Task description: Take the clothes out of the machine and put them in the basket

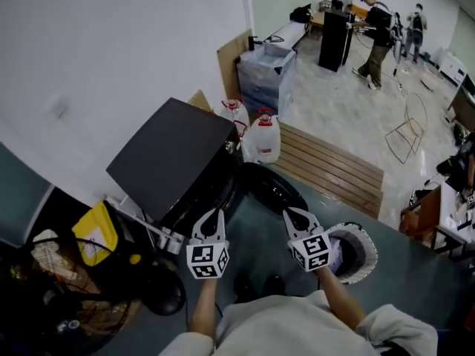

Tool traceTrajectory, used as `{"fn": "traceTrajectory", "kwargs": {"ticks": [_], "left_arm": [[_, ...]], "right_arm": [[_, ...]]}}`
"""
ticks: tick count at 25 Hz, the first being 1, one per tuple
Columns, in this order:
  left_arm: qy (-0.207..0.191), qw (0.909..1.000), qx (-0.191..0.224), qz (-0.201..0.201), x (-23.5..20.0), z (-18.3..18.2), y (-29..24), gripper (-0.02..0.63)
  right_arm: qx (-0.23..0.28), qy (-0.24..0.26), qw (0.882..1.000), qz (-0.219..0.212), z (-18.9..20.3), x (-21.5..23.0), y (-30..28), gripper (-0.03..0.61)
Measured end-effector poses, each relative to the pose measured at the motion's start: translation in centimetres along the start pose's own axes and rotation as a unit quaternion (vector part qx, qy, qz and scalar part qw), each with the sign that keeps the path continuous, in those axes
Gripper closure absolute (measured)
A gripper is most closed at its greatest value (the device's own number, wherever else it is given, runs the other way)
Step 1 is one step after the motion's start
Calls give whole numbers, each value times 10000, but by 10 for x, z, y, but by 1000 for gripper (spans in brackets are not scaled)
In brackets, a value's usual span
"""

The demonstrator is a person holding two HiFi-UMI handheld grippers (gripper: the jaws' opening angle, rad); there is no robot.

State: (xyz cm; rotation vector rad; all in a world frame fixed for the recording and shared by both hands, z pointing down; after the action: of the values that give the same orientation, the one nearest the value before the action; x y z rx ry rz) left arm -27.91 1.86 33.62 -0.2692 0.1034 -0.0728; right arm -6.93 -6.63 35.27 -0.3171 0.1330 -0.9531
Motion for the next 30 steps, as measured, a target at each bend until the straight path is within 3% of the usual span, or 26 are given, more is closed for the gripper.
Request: {"fn": "traceTrajectory", "kwargs": {"ticks": [11, 30], "left_arm": [[-13, 9996, 181, -206, -42, -26, 17, 597], [-3, 10000, 70, 26, -55, -22, 6, 597]], "right_arm": [[334, 219, 9992, 41, -49, -17, -29, 557], [379, 270, 9988, 145, -63, -28, -48, 557]]}}
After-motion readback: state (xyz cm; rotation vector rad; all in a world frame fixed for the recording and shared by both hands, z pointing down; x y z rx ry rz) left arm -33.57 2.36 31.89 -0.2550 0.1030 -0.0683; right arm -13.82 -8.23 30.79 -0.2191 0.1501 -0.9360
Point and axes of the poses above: the fingertips, and each gripper's own axes: y backward along the fingers, x to its right, z out of its underside, the point moved 4 cm from there along y, backward along the fingers, and after that the axes turned 3 degrees about -x, right-handed, at the moved point
